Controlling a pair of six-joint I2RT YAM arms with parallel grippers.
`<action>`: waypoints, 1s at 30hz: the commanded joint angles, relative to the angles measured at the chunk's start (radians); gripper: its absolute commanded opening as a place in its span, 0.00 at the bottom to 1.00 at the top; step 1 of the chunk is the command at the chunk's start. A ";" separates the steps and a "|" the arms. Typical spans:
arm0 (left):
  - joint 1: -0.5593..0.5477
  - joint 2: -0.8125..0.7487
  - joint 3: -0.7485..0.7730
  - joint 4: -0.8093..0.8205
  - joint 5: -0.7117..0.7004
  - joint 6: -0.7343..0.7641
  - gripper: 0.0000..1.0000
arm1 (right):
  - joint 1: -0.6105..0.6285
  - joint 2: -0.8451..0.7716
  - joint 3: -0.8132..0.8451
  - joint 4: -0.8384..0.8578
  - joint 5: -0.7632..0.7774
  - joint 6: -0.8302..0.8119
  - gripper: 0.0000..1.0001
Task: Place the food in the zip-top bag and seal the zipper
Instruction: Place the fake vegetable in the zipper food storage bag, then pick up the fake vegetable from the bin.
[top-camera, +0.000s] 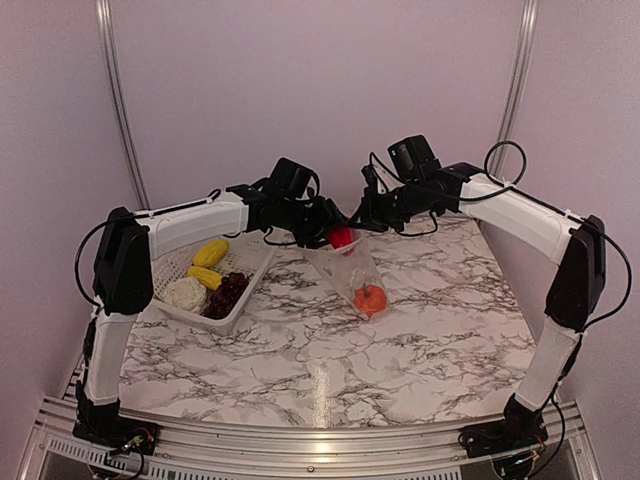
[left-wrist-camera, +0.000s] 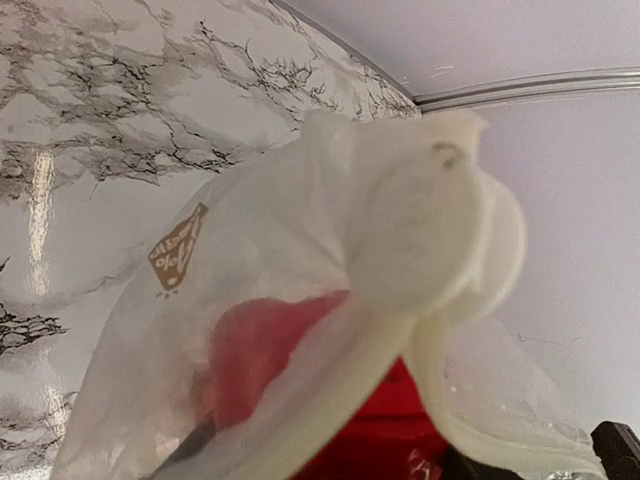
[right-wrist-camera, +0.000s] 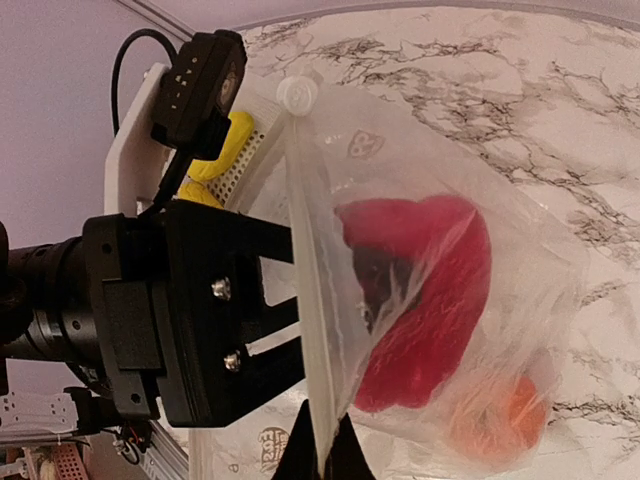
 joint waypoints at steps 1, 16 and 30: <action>0.000 0.045 0.033 -0.022 -0.006 -0.060 0.63 | 0.006 -0.024 0.031 0.018 -0.010 0.010 0.00; 0.000 -0.029 0.070 0.036 0.039 -0.046 0.99 | -0.019 -0.009 0.042 0.024 -0.017 0.015 0.00; 0.003 -0.211 0.085 0.120 0.072 0.060 0.99 | -0.105 0.009 0.144 -0.059 0.035 -0.062 0.00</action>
